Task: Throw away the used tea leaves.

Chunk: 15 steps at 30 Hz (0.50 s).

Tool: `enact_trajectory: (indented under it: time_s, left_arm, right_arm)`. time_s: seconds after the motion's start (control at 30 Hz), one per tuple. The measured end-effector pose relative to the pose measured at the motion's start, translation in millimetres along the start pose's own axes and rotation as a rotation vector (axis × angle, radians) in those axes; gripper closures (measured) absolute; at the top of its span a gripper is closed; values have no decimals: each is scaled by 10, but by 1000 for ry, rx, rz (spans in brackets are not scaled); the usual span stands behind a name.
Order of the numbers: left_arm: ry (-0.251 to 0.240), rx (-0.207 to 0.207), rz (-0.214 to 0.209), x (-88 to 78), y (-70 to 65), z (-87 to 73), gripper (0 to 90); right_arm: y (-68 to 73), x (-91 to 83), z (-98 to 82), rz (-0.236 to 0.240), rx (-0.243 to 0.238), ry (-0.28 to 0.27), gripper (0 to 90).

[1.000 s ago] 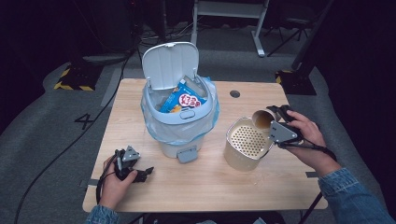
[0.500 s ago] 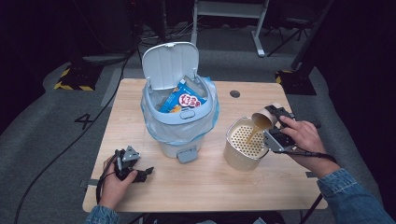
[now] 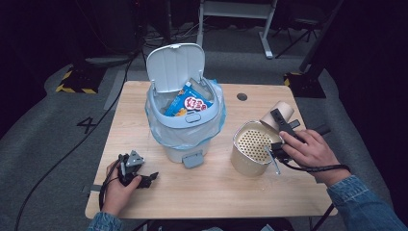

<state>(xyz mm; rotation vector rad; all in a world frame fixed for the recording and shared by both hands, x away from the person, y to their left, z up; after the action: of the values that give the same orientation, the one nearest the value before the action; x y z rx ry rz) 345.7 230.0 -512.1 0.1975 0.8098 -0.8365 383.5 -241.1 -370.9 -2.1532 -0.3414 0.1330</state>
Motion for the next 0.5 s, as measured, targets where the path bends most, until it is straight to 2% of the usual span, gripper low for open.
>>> enact_trajectory:
  time_s: [0.1, 0.27, 0.37, 0.5]
  left_arm:
    - [0, 0, 0, 0, 0, 0, 152]
    - [0, 0, 0, 0, 0, 0, 152]
    - [0, 0, 0, 0, 0, 0, 153]
    - [0, 0, 0, 0, 0, 0, 152]
  right_arm:
    - [-11, -32, 51, -47, -72, 8, 322]
    - [-5, -64, 101, -80, -146, 28, 323]
    - [-6, -73, 134, -103, -223, 19, 323]
    - [-1, -87, 158, -128, -265, 24, 323]
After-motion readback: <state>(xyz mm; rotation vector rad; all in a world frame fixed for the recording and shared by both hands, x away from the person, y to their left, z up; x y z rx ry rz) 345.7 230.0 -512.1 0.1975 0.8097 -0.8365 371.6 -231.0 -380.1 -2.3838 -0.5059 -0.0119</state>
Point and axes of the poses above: each handheld gripper's, and its own axes: x roughly forward along the jaws, z roughly out of its top, y roughly to its left, the point moved 1 cm from there along x, roughly forward along the jaws, and after that the axes turned 10 degrees about -z, right-handed, at the moved point
